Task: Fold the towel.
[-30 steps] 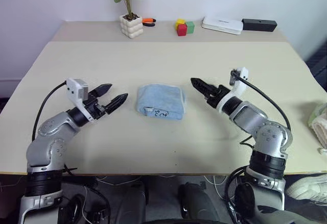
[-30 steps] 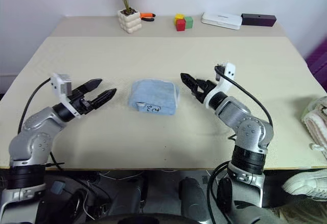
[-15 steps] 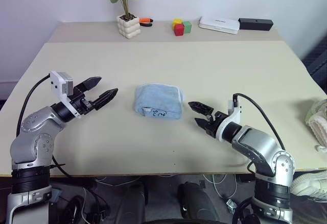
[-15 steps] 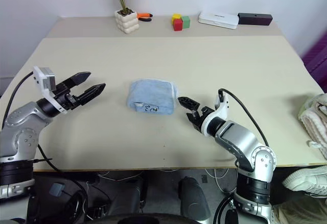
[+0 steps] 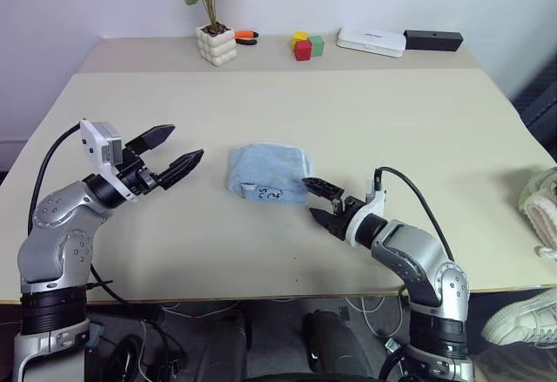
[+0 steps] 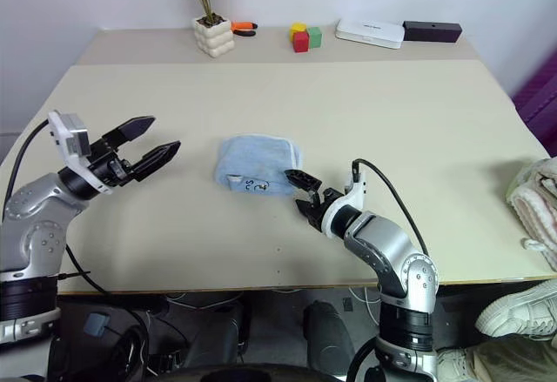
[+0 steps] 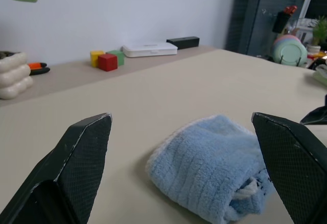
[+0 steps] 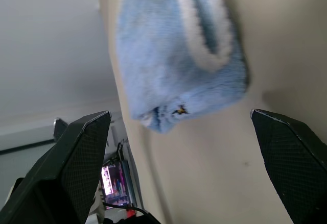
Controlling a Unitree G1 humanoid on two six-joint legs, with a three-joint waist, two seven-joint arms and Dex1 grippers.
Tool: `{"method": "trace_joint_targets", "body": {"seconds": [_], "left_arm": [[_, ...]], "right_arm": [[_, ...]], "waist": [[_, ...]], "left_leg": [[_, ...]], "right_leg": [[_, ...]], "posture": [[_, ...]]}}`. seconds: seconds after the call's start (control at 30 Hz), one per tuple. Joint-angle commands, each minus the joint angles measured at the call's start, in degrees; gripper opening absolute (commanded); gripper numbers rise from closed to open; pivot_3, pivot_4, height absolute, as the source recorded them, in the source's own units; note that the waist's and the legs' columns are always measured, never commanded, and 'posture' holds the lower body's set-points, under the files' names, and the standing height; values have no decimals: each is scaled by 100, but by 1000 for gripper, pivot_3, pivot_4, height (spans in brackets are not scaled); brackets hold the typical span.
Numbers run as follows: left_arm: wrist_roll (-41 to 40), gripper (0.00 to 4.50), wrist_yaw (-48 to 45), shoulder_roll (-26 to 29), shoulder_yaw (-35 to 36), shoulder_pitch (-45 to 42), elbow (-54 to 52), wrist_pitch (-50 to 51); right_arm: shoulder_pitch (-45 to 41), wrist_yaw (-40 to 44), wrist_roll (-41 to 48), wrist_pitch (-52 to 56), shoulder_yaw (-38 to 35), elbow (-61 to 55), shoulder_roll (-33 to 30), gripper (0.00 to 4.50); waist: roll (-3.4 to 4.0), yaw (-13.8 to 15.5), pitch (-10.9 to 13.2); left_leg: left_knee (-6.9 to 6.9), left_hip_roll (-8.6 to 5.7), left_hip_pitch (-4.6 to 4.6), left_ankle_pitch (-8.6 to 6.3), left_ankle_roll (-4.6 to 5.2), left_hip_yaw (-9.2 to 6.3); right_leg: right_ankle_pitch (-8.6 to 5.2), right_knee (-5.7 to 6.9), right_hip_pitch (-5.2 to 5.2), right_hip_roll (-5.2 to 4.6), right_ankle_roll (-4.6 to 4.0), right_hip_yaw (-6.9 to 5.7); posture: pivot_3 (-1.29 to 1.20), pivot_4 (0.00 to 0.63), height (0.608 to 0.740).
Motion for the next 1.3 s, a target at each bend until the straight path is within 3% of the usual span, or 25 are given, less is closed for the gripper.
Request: {"method": "trace_joint_targets", "body": {"seconds": [0.03, 0.77, 1.27, 1.3], "left_arm": [[-156, 4500, 54, 118, 225, 28, -279, -30], [-378, 4500, 342, 173, 286, 269, -730, 126], [-410, 4500, 394, 167, 241, 310, -771, 105], [-413, 4500, 394, 170, 243, 310, -773, 109]], "right_arm": [[-72, 232, 136, 146, -26, 92, -105, 4460], [-921, 1188, -294, -34, 448, 1541, -458, 4460], [-1086, 1473, -794, -205, 542, 1862, -36, 4460], [-1090, 1477, -807, -224, 523, 1881, 1, 4230]], "waist": [[0, 1, 0], [-1, 1, 0], [-1, -11, -1], [-1, -12, -1]], "left_leg": [[0, 0, 0, 0, 0, 0], [1, 1, 0, 0, 0, 2], [0, 15, 0, 0, 0, 3], [0, 17, 0, 0, 0, 4]], "right_leg": [[0, 0, 0, 0, 0, 0], [1, -6, 3, 3, -1, 1], [6, -8, 1, 16, -8, 1], [6, -9, 1, 18, -9, 1]], "posture": [[0, 150, 740], [0, 150, 740], [0, 150, 740], [0, 150, 740]]}}
